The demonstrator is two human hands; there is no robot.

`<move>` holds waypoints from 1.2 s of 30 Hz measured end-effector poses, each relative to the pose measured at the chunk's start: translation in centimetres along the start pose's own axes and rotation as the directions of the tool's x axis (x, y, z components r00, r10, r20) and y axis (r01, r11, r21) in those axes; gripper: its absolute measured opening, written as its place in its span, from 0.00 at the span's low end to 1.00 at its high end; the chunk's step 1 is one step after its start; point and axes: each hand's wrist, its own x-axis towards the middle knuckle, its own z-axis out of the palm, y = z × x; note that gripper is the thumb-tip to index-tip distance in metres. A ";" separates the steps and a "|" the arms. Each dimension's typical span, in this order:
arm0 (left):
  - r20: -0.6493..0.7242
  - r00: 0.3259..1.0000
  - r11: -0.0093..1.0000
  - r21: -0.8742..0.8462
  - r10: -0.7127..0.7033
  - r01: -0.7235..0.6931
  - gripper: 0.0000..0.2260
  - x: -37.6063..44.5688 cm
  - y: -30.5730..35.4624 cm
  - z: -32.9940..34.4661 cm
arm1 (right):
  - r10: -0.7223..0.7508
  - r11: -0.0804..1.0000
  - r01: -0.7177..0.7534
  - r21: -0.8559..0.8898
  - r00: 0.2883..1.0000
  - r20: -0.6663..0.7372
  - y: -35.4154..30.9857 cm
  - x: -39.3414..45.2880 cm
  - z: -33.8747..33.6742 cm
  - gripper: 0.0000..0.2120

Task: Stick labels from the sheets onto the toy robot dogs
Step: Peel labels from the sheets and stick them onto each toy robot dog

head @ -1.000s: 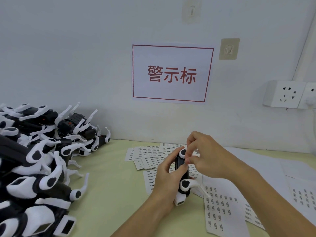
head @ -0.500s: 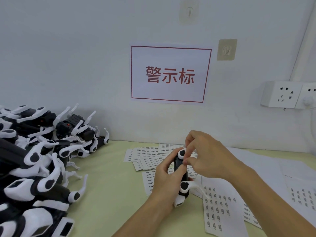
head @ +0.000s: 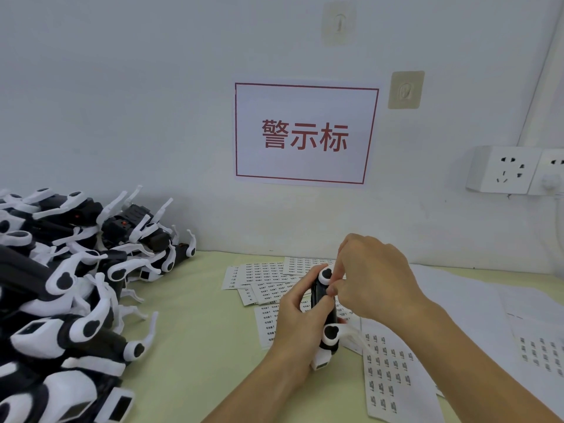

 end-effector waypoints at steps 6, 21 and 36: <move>0.024 1.000 1.000 -0.011 -0.003 0.004 0.21 0.0 -0.2 -0.1 | 0.175 0.983 -0.176 -0.061 0.984 -0.017 0.3 0.3 -0.2 0.21; -0.063 0.996 0.992 -0.116 -0.059 0.051 0.16 0.5 -0.2 -0.5 | 0.183 0.882 -0.339 0.327 0.886 0.425 3.7 0.9 -0.9 0.19; -0.017 0.991 0.947 -0.296 -0.132 0.122 0.12 0.1 0.7 -0.2 | 0.017 0.690 -0.370 0.622 0.867 0.497 2.7 0.4 1.2 0.18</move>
